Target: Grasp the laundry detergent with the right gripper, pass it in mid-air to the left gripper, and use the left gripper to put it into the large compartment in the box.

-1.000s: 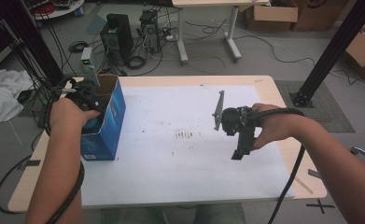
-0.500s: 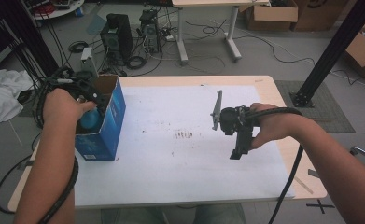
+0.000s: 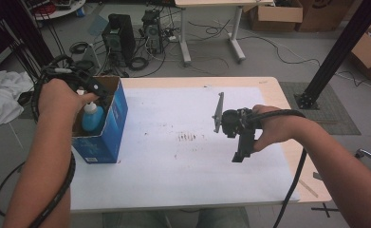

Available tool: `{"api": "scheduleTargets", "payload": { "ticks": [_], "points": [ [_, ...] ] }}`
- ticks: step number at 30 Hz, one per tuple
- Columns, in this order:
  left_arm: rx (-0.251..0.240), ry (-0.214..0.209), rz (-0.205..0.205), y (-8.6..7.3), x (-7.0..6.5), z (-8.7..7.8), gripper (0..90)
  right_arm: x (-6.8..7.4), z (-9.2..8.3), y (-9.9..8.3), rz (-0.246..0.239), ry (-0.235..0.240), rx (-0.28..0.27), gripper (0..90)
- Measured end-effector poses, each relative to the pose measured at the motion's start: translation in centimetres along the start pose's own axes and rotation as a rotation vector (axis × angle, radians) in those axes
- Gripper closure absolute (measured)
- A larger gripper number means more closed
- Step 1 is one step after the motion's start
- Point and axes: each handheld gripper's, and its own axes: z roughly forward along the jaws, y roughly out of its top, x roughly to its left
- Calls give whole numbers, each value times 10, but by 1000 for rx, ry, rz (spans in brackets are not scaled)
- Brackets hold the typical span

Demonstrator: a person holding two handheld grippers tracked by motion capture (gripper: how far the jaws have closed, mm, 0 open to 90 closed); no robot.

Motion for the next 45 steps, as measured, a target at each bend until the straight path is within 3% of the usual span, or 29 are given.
{"api": "scheduleTargets", "payload": {
  "ticks": [7,14,18,22,30,35,39,45],
  "points": [
    [-6,4,29,0,-5,-9,143,0,1,0,-3,7,5,138],
    [-22,10,77,2,-19,-20,116,0,2,2,-3,6,9,139],
    [-29,17,115,4,-33,-26,103,0,1,3,-2,6,8,138],
    [-18,23,181,8,-52,-31,85,0,1,3,1,7,11,138],
    [-8,22,273,15,-81,-33,62,0,-1,1,15,2,-4,138],
    [-3,0,336,17,-97,-32,29,-1,-2,-1,21,-1,-5,138],
    [17,-14,358,17,-105,-29,2,-1,-2,-2,27,0,-5,138],
    [21,-70,444,17,-119,-24,1,-5,-2,-5,40,5,-6,138]
  ]
}}
